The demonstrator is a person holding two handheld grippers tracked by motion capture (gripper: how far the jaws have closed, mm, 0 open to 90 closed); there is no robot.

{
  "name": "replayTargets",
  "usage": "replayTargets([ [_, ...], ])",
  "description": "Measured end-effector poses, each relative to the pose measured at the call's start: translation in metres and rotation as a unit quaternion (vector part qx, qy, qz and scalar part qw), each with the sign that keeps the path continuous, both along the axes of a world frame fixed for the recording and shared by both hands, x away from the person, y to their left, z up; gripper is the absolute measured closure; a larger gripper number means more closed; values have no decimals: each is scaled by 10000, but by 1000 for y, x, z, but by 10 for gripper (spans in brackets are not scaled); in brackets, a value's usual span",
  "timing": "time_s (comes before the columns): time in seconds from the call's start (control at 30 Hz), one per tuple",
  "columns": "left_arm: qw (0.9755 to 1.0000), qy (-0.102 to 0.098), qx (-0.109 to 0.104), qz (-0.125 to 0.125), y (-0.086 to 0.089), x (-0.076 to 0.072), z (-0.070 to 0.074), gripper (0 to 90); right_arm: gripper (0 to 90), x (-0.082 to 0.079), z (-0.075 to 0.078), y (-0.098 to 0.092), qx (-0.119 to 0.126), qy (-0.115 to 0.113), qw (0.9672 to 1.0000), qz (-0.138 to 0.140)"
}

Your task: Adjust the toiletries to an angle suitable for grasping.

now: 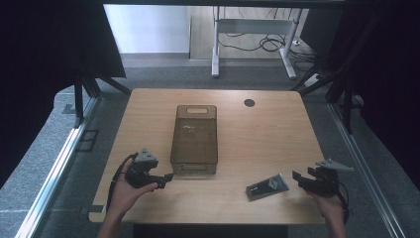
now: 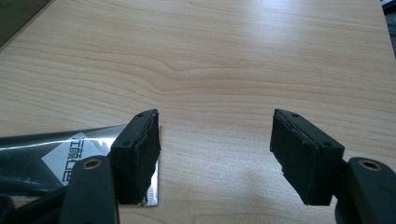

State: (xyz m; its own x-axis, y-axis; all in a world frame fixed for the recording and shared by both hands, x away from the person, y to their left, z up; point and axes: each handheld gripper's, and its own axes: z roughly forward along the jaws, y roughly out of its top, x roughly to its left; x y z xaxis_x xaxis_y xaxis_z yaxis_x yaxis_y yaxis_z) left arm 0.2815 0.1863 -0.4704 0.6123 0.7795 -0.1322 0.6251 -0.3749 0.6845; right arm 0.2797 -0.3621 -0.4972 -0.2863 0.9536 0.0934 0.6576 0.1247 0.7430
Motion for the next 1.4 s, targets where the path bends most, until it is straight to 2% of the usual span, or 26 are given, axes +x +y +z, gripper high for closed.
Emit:
replayTargets([
  [0.27, 10000, -23, 63, 23, -1, 1, 0, 224, 370, -2, 1, -2, 15, 61, 9998, 194],
  [0.47, 9999, 10, 98, -39, -5, 1, -2, 224, 402, -4, 7, 0, 47, -33, 9992, 398],
  [0.6, 9999, -6, 97, -35, -5, 1, -1, 225, 420, -6, 8, 2, -39, -147, 9979, 632],
  [0.7, 10000, -17, 83, -34, -4, 1, 0, 224, 445, -6, 10, 4, 41, -143, 9971, 747],
  [0.9, 10000, -30, 65, -6, -3, 1, 1, 225, 544, -7, 12, 9, 55, -30, 9957, 920],
  [1.0, 10000, -34, 70, -13, -2, 0, 1, 224, 638, -7, 14, 12, 70, 24, 9955, 946],
  [1.13, 10000, -30, 43, 36, 2, 0, 1, 225, 744, -5, 16, 18, 117, 65, 9928, 1189],
  [1.3, 9999, -55, -37, 129, 8, -1, 4, 226, 841, 1, 13, 29, 109, 315, 9884, 1482],
  [1.33, 9999, -66, -56, 118, 9, -1, 6, 226, 859, 4, 13, 31, 82, 376, 9874, 1533],
  [1.4, 9998, -90, -107, 114, 10, -3, 8, 226, 885, 5, 15, 36, -28, 346, 9863, 1611],
])
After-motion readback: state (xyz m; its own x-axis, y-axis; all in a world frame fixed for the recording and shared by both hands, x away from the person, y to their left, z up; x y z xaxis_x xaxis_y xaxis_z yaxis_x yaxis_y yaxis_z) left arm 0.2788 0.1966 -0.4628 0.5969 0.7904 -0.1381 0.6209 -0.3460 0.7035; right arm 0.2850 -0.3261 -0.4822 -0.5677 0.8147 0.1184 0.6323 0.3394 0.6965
